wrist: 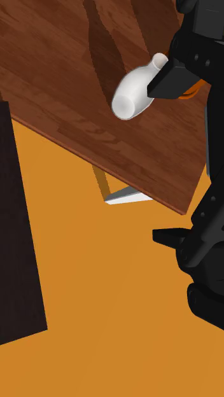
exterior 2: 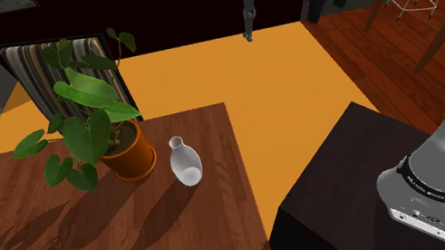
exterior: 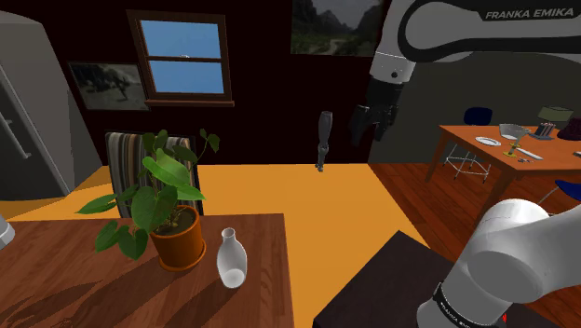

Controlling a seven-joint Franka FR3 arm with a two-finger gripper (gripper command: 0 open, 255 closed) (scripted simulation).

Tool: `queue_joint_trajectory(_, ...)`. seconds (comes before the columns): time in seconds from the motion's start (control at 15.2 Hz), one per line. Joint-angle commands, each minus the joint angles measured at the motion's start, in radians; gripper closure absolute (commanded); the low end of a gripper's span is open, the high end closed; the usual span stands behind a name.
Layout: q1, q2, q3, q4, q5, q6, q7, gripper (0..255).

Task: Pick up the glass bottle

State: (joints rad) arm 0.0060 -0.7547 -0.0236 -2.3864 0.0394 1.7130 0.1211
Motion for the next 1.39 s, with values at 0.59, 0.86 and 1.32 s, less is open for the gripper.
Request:
queue_joint_trajectory(0.59,0.047,0.231,0.114,-0.025,0.046,0.245,0.104,0)
queue_joint_trajectory(0.86,0.063,0.358,0.162,-0.001,0.051,0.345,0.153,0)
queue_joint_trajectory(1.32,0.083,0.607,0.236,0.089,0.018,0.491,0.251,0)
